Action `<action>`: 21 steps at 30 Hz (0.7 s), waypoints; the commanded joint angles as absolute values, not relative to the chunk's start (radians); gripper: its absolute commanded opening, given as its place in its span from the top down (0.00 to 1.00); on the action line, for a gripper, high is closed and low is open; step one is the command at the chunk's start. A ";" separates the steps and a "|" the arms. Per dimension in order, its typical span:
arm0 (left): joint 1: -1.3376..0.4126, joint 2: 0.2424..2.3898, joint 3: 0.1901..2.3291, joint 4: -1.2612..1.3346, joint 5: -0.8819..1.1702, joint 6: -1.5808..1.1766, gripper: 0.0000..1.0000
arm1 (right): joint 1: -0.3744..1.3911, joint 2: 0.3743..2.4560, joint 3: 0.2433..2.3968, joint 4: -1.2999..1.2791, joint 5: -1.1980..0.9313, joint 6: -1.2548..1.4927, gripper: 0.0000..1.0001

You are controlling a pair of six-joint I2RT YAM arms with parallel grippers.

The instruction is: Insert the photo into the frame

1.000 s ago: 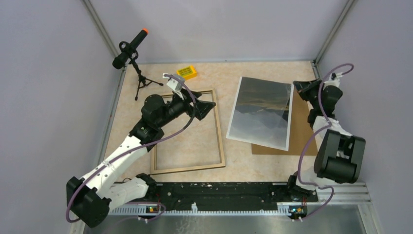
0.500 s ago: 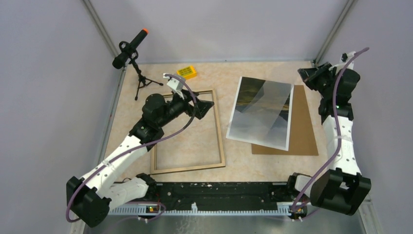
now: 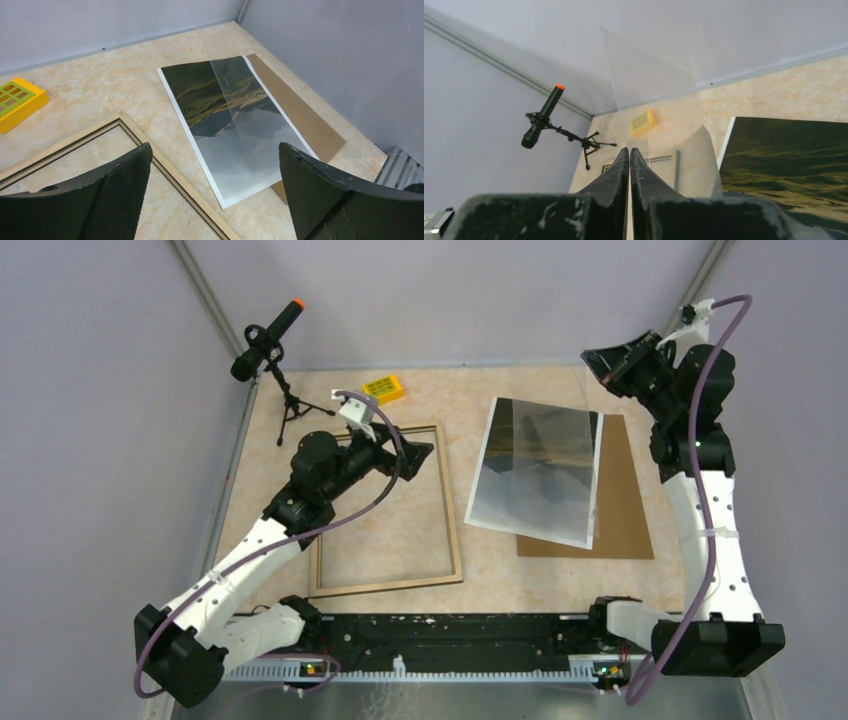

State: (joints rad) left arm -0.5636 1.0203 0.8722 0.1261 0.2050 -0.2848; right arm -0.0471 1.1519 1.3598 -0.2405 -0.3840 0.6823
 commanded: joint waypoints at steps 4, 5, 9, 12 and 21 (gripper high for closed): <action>-0.564 0.971 0.916 0.129 0.161 -0.259 0.02 | 0.130 1.161 1.495 -0.278 -0.337 0.723 1.00; -0.563 0.968 0.916 0.129 0.158 -0.258 0.02 | 0.156 1.166 1.501 -0.274 -0.333 0.734 1.00; -0.564 0.956 0.916 0.126 0.144 -0.259 0.02 | 0.262 1.184 1.515 -0.247 -0.295 0.781 1.00; -0.563 0.941 0.916 0.126 0.140 -0.264 0.02 | 0.355 1.202 1.541 -0.213 -0.252 0.803 1.00; -0.560 0.799 0.876 0.150 -0.006 -0.237 0.02 | 0.454 1.245 1.506 -0.090 -0.217 0.976 1.00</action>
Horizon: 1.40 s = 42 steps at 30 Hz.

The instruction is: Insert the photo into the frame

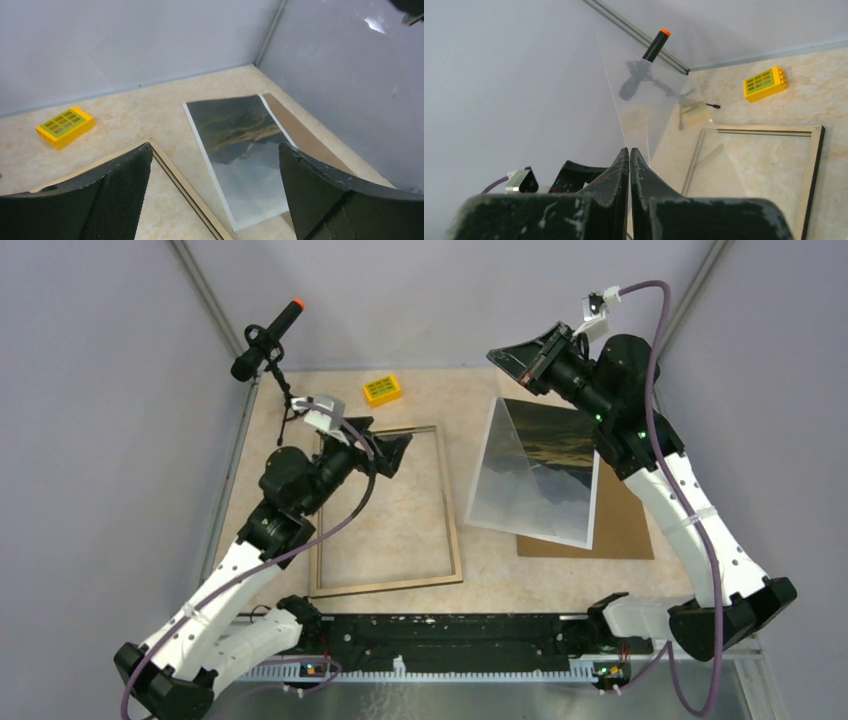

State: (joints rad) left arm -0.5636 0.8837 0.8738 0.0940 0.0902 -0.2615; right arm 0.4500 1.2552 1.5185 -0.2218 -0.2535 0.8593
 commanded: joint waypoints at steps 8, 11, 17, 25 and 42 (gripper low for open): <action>-0.551 0.757 0.846 0.176 -0.060 -0.233 0.02 | 0.434 1.282 1.469 -0.066 -0.210 1.037 1.00; -0.549 0.766 0.849 0.173 -0.052 -0.236 0.02 | 0.375 1.286 1.329 0.023 -0.269 1.109 1.00; -0.545 0.816 0.853 0.172 -0.024 -0.234 0.02 | 0.120 1.379 1.054 0.180 -0.491 1.206 1.00; -0.525 0.908 0.873 0.173 0.101 -0.249 0.02 | 0.004 1.657 1.034 0.255 -0.772 1.095 1.00; -0.518 0.995 0.884 0.164 0.150 -0.239 0.02 | 0.080 1.915 1.044 0.318 -0.929 0.814 0.76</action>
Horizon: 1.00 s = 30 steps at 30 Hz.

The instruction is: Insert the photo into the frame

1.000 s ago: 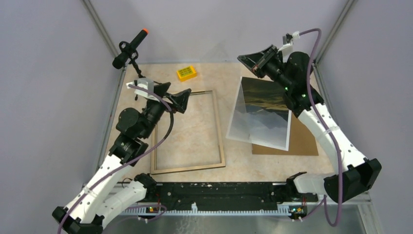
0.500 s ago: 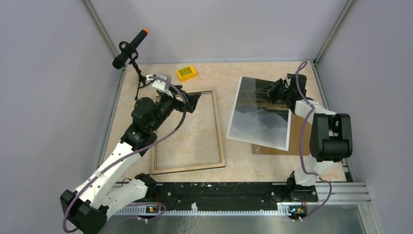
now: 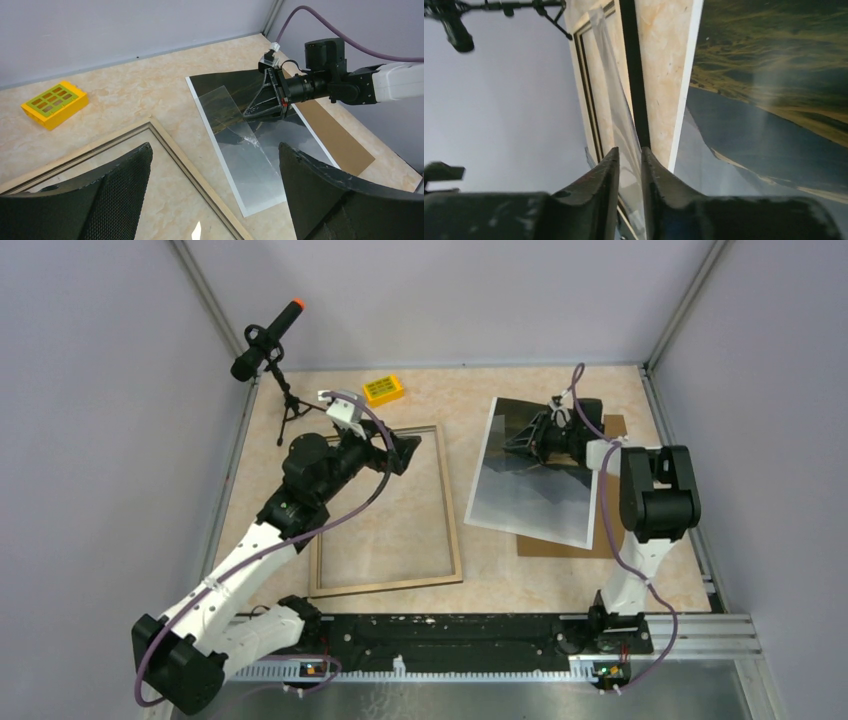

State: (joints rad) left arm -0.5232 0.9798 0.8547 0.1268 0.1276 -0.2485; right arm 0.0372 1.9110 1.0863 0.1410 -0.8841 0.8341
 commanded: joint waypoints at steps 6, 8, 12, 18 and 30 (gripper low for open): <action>-0.518 1.016 0.882 0.169 0.173 -0.246 0.02 | 0.108 1.967 0.904 0.633 -0.912 0.935 0.60; -0.518 1.030 0.882 0.169 0.173 -0.241 0.01 | 0.120 2.005 0.857 0.748 -0.917 0.995 0.60; -0.517 1.065 0.890 0.156 0.173 -0.236 0.02 | 0.127 2.043 0.762 0.915 -0.898 1.037 0.58; -0.518 1.095 0.917 0.126 0.211 -0.246 0.02 | 0.163 2.111 0.624 1.244 -0.868 1.134 0.54; -0.518 1.069 0.919 0.124 0.199 -0.239 0.02 | 0.346 2.119 0.418 1.540 -0.551 1.186 0.60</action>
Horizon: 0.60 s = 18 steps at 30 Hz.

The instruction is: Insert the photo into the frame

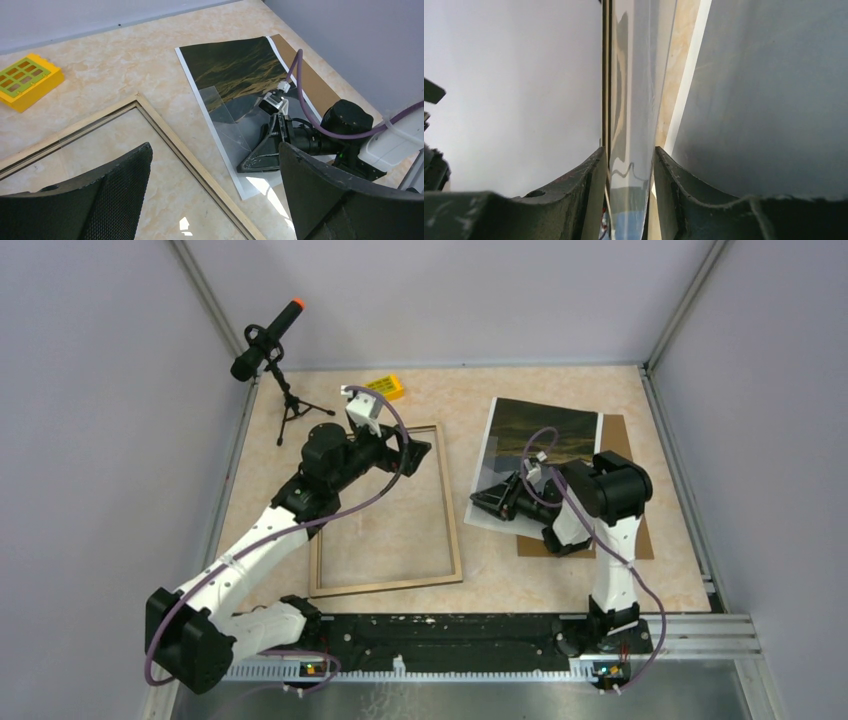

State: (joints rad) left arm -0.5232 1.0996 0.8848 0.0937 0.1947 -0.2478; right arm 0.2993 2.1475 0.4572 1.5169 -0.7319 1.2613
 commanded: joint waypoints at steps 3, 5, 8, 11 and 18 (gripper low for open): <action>-0.518 1.064 0.918 0.126 0.200 -0.243 0.02 | 0.381 2.075 0.396 1.490 -0.453 1.198 0.68; -0.518 1.064 0.918 0.127 0.205 -0.247 0.01 | 0.390 2.048 0.388 1.462 -0.420 1.194 0.70; -0.518 1.061 0.919 0.128 0.215 -0.253 0.01 | 0.394 2.041 0.377 1.491 -0.406 1.202 0.72; -0.518 1.056 0.916 0.128 0.210 -0.249 0.02 | 0.396 2.055 0.378 1.521 -0.410 1.220 0.82; -0.518 1.042 0.907 0.135 0.176 -0.228 0.02 | 0.408 2.044 0.458 1.421 -0.499 1.266 1.00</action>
State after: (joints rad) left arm -0.5232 1.0775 0.8848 0.0944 0.1940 -0.2474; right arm 0.3882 2.0754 0.4011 1.4685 -0.4576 1.2663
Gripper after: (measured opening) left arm 0.986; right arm 0.007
